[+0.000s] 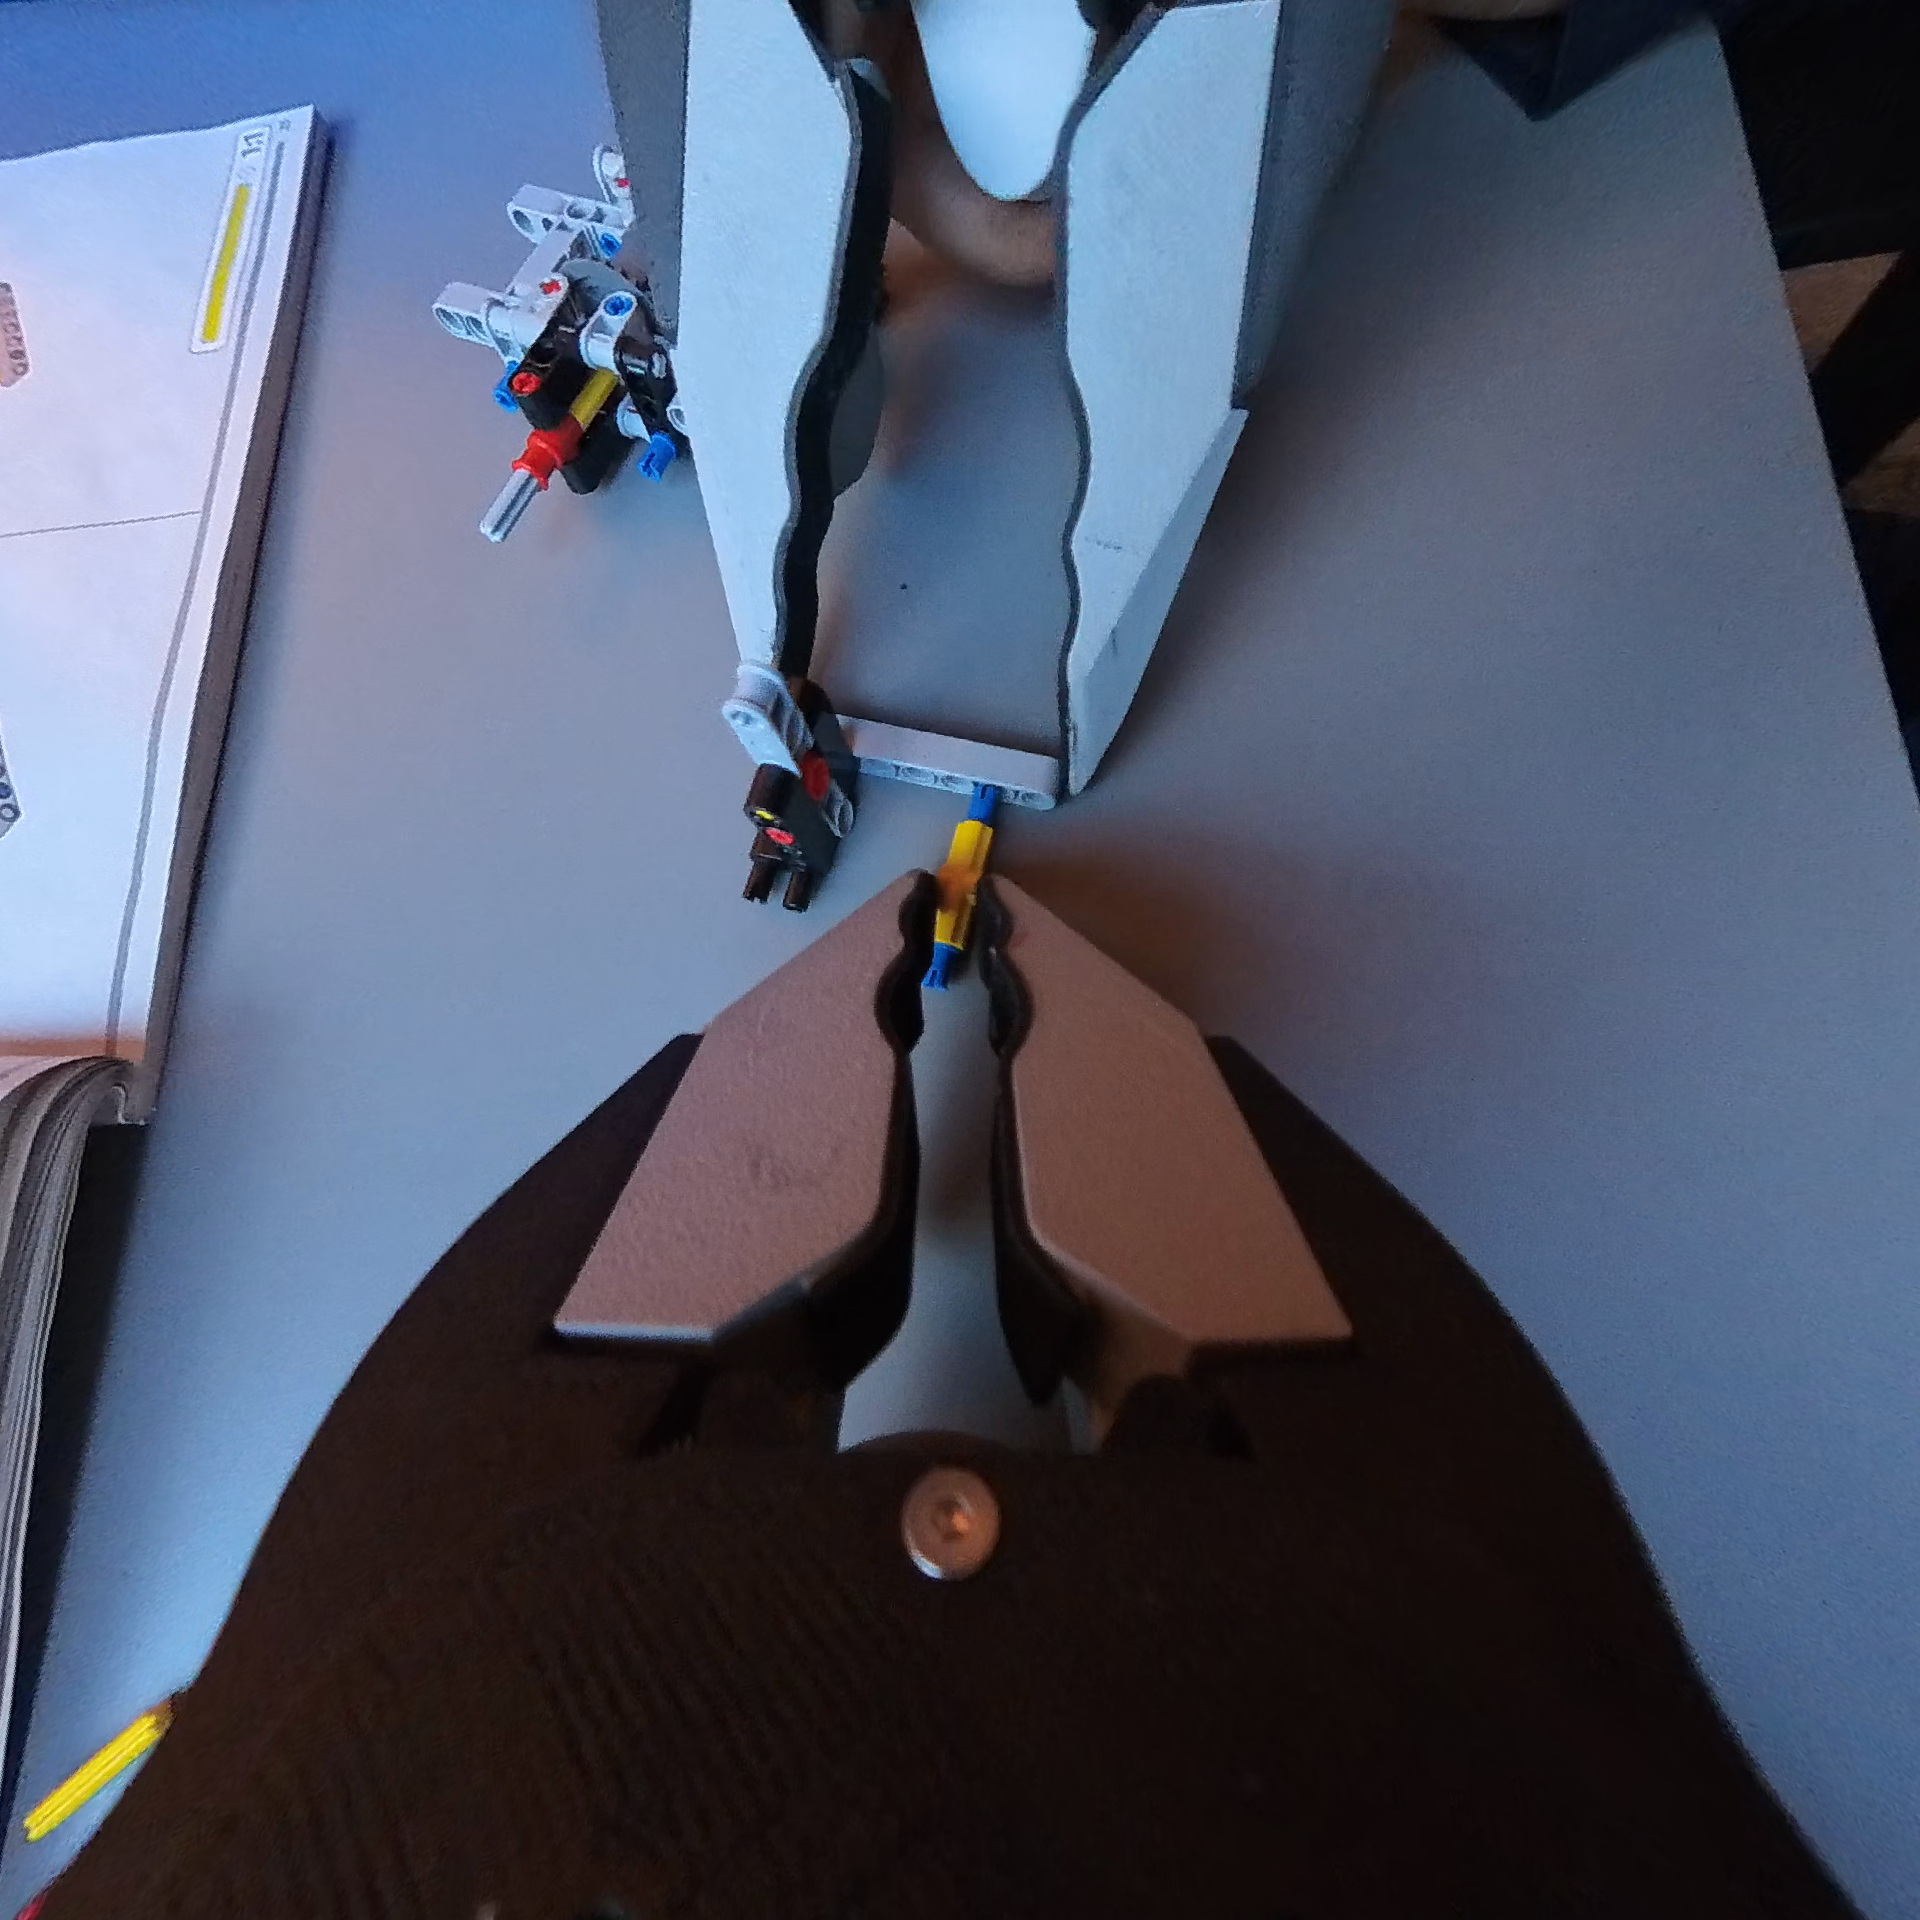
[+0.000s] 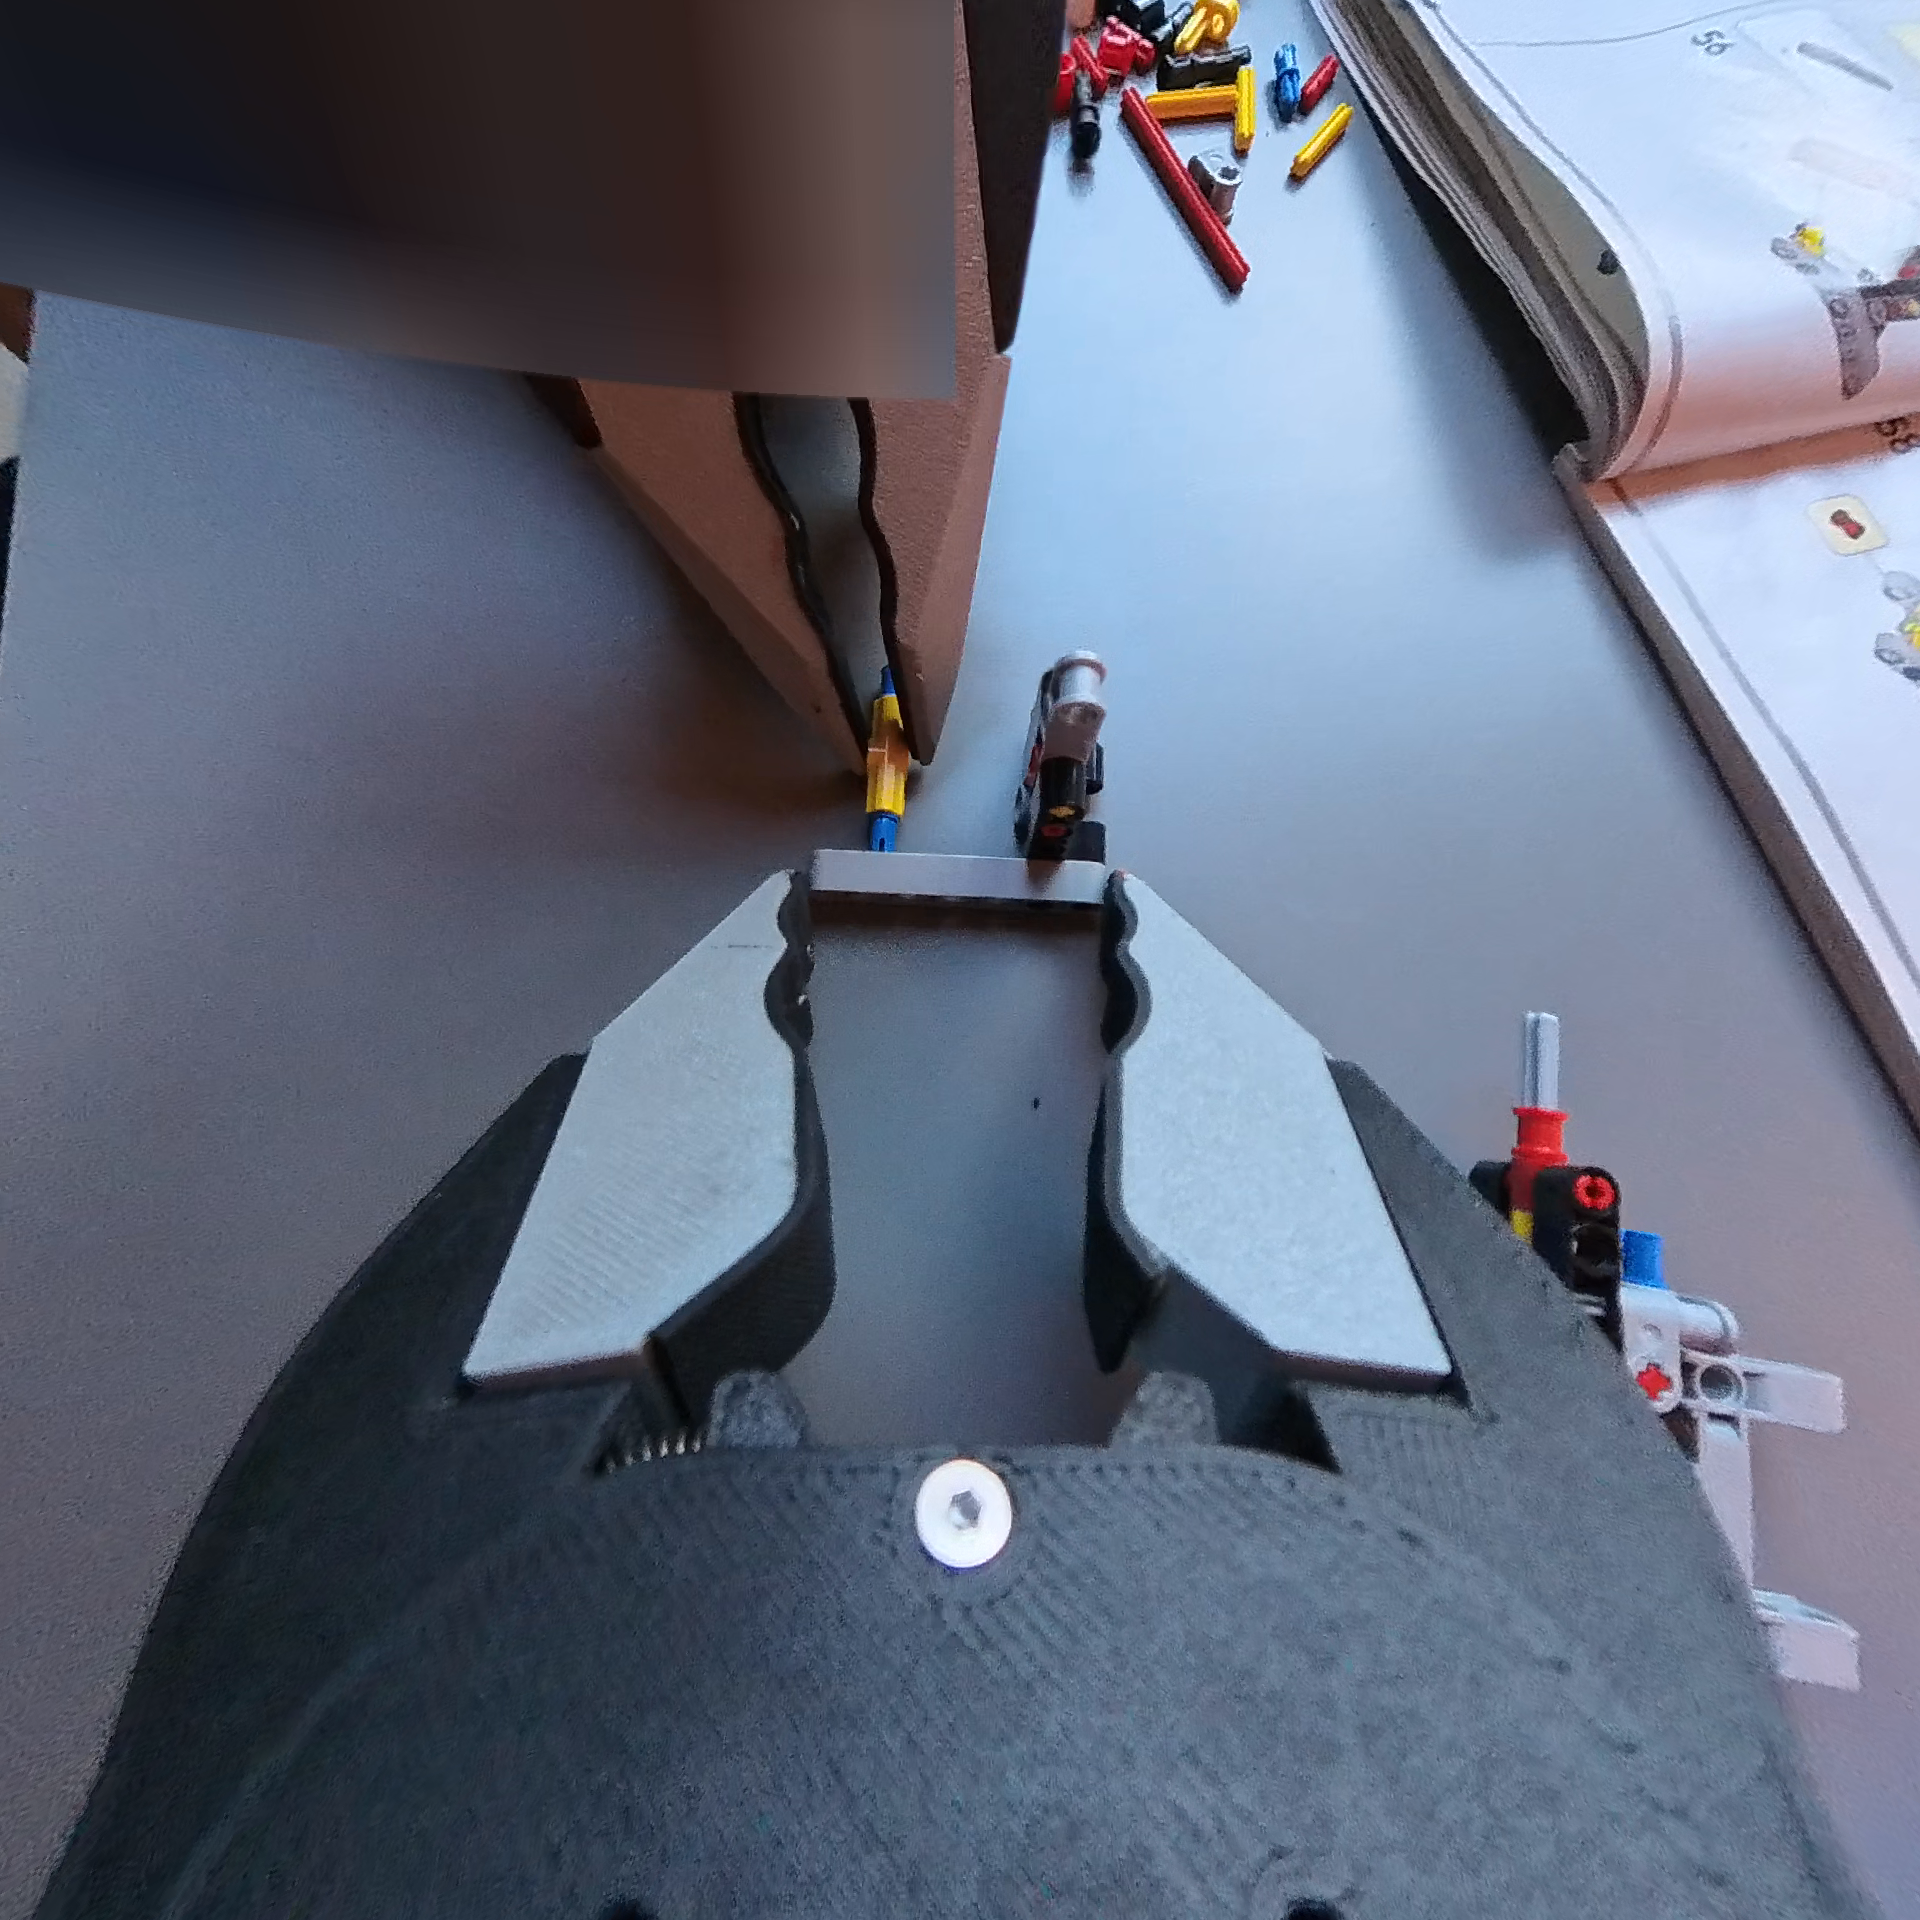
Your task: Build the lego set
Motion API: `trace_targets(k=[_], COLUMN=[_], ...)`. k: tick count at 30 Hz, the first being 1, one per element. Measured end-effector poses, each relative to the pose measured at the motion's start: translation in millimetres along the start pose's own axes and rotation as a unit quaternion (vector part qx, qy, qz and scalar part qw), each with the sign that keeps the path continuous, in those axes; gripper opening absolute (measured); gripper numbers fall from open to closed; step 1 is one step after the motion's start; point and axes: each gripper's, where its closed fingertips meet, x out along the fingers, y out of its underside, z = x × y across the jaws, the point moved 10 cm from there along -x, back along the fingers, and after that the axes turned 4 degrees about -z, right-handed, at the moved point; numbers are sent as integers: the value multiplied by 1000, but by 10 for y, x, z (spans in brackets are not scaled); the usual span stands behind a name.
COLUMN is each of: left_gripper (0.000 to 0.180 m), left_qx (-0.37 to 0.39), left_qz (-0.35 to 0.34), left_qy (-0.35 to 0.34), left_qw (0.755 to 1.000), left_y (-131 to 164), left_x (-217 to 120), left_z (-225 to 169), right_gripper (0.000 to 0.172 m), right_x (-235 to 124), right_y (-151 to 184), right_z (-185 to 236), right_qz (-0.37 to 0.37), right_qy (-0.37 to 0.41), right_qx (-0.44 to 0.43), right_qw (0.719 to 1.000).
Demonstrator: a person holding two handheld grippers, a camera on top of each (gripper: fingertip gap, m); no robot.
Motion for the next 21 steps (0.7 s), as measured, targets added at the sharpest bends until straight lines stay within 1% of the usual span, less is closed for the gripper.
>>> trace_targets(k=[5,9,21], left_gripper=[5,5,5], left_qx=[-3,16,38], left_qz=[1,2,2], left_qy=[-1,-8,-16], left_qw=[1000,1000,999], left_y=[-9,-10,-14], left_x=[10,12,21], left_z=[-4,-37,-69], right_gripper=[53,53,53], right_x=[-4,-5,-11], right_y=[3,4,6], right_z=[5,4,5], right_qz=[1,1,1], right_qy=[-1,-3,-2], right_qx=[-2,-1,0], right_qw=[1000,1000,1000])
